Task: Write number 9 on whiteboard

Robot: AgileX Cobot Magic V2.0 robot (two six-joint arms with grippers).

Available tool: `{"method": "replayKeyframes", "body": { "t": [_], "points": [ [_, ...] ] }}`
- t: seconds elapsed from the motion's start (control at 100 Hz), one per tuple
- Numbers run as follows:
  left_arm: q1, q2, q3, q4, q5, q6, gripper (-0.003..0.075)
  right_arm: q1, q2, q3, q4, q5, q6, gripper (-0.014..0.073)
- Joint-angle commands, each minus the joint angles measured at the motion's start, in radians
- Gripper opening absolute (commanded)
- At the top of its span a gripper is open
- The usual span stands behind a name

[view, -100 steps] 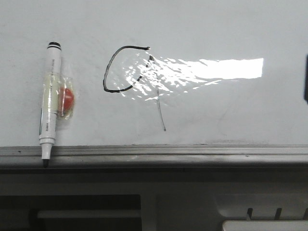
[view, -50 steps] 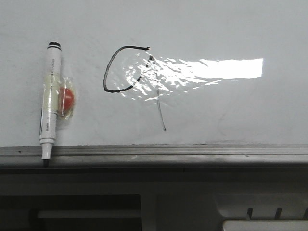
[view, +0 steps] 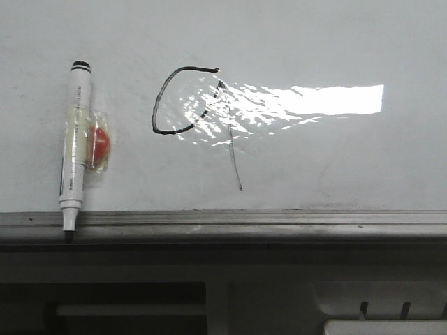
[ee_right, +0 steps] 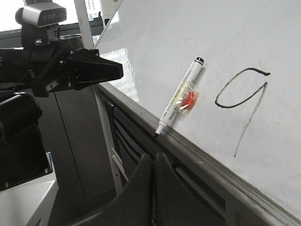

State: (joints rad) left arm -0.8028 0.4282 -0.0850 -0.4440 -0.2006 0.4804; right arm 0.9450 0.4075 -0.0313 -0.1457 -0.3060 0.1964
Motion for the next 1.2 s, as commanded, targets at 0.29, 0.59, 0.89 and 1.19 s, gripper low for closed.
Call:
{"method": "replayKeyframes", "body": {
  "t": [0.29,0.59,0.89,1.19],
  "points": [
    [0.531,-0.242,0.089,0.444,-0.027,-0.509,-0.0020,0.001,0.005,-0.025,-0.004,-0.075,-0.007,-0.0069],
    [0.783,-0.409,0.131,0.422,0.304,-0.508,-0.0020,0.001,0.005,-0.025,-0.004,-0.075,-0.007,-0.0069],
    [0.799,-0.460,0.131,0.402,0.485,-0.511,-0.0020,0.001,0.005,-0.025,-0.004,-0.075,-0.007,-0.0069],
    [0.799,-0.460,0.131,0.402,0.485,-0.511,-0.0020,0.001,0.005,-0.025,-0.004,-0.075,-0.007,-0.0069]
  ]
}}
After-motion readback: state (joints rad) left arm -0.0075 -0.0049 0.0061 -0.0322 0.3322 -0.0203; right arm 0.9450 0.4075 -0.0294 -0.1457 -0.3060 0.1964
